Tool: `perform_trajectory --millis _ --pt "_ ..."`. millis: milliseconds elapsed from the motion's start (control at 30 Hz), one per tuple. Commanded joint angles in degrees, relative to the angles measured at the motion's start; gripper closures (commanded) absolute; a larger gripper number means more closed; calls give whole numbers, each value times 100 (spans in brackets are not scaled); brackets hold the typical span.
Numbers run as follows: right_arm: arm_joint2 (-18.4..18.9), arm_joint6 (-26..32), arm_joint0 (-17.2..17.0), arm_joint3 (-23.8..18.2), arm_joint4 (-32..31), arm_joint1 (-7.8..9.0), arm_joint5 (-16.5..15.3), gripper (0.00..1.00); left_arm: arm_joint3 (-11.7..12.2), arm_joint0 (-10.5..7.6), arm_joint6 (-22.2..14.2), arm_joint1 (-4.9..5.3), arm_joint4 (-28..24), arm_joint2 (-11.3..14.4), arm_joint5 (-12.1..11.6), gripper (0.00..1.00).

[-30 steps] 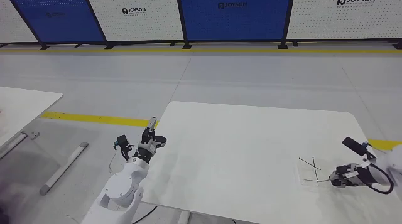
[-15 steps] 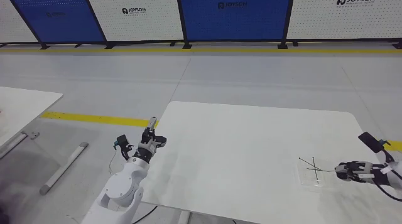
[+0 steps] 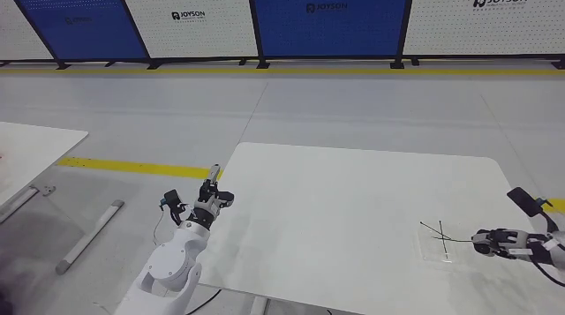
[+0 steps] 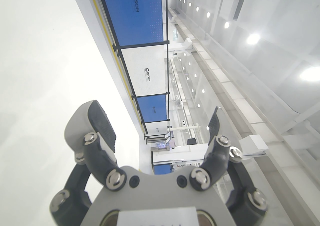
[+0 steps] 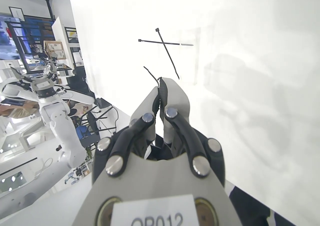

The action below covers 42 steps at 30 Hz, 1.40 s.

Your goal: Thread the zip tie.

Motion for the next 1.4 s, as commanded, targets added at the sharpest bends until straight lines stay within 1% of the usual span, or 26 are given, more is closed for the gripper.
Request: perform_trajectory --millis 0,100,133,167,233,267,300,367,400,467,533,567,633,1233,1267,1300,1367 --pt "0 0 0 0 0 0 0 100 0 0 0 0 0 0 0 0" --pt "0 0 0 0 0 0 0 100 0 0 0 0 0 0 0 0" --pt "-2 -136 -32 -30 -4 -6 -20 100 0 0 0 0 0 0 0 0" --pt "30 -246 -68 -114 62 -10 -113 100 0 0 0 0 0 0 0 0" --pt "185 -269 -154 -174 325 1 -399 100 0 0 0 0 0 0 0 0" --pt "291 -217 -203 -226 532 9 -630 100 0 0 0 0 0 0 0 0" --pt "465 -160 -296 -282 806 24 -986 100 0 0 0 0 0 0 0 0" --pt "683 -116 -475 -441 1051 50 -1356 100 0 0 0 0 0 0 0 0" --pt "788 -86 -596 -632 1192 60 -1563 100 0 0 0 0 0 0 0 0" --pt "874 -95 -773 -917 1281 70 -1707 100 0 0 0 0 0 0 0 0" --pt "814 -35 -922 -1258 1400 60 -1841 100 0 0 0 0 0 0 0 0" --pt "747 -3 -951 -1338 1421 53 -1862 100 0 0 0 0 0 0 0 0" --pt "539 -7 -913 -1387 1364 27 -1799 100 0 0 0 0 0 0 0 0" --pt "539 -7 -913 -1387 1364 27 -1799 100 0 0 0 0 0 0 0 0" --pt "519 -76 -933 -1399 1382 20 -1805 100 0 0 0 0 0 0 0 0" --pt "453 -151 -953 -1441 1445 3 -1851 100 0 0 0 0 0 0 0 0" --pt "432 -359 -939 -1469 1555 -20 -1997 100 0 0 0 0 0 0 0 0"
